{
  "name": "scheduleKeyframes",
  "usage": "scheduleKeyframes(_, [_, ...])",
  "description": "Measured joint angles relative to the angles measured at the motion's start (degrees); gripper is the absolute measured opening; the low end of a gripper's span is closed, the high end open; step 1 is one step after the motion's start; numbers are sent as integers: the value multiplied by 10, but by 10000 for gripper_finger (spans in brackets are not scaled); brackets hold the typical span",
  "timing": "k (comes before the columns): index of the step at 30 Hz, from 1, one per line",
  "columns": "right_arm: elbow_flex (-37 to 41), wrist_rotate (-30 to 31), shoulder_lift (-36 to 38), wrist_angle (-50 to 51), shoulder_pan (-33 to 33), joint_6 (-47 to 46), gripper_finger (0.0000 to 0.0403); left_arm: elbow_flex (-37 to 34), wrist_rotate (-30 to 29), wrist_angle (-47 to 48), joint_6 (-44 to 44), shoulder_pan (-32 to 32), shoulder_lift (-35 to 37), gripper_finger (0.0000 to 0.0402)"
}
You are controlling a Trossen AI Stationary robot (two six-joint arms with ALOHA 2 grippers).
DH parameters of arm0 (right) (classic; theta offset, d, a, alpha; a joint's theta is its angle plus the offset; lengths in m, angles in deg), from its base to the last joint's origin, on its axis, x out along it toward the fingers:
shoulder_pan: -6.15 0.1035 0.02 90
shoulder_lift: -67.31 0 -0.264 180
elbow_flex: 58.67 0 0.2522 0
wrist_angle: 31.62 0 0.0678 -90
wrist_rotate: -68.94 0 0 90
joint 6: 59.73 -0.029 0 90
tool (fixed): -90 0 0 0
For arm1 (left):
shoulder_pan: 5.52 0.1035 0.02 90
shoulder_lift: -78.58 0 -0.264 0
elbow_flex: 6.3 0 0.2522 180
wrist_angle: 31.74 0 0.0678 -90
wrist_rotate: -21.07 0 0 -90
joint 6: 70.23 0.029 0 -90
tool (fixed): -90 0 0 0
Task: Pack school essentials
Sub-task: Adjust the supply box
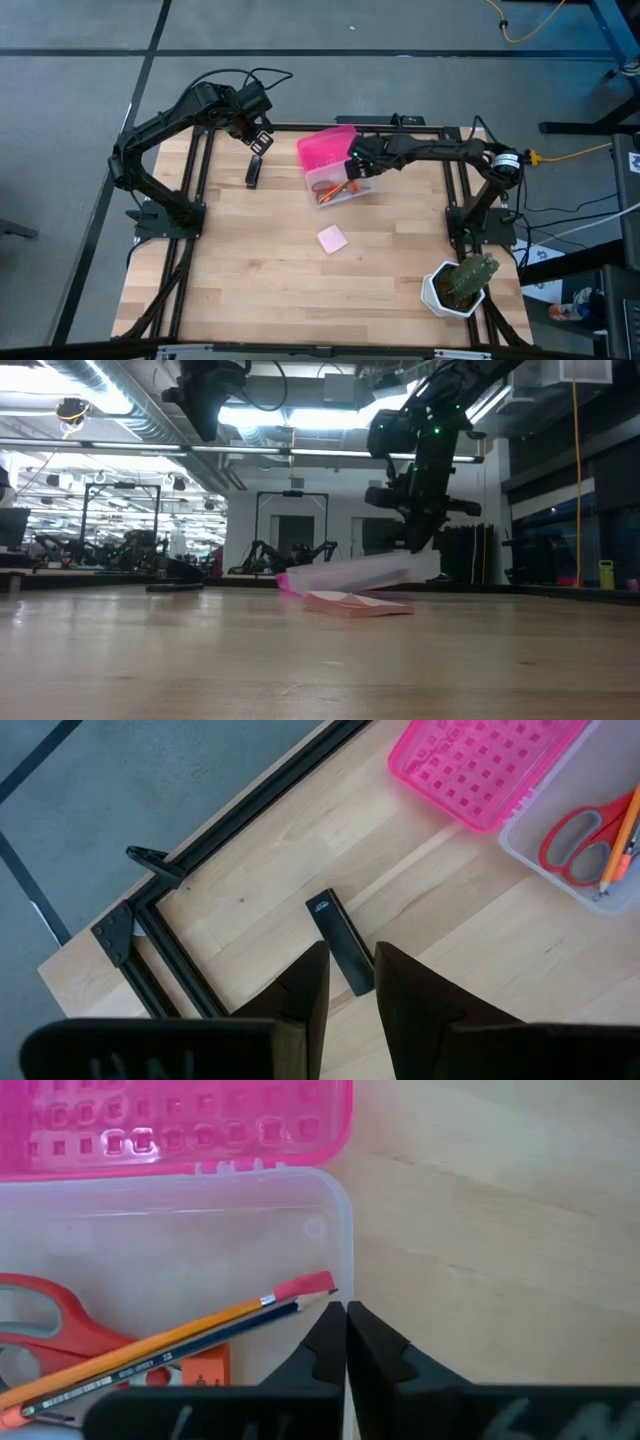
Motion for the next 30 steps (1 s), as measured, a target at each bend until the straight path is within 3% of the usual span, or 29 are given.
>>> scheduleKeyframes(26, [28,-18,-32,-24,29,-4,11,0,0,0,0,0,0,76])
scheduleKeyframes(30, [27,-27,-32,-24,29,7,28,0,0,0,0,0,0,76])
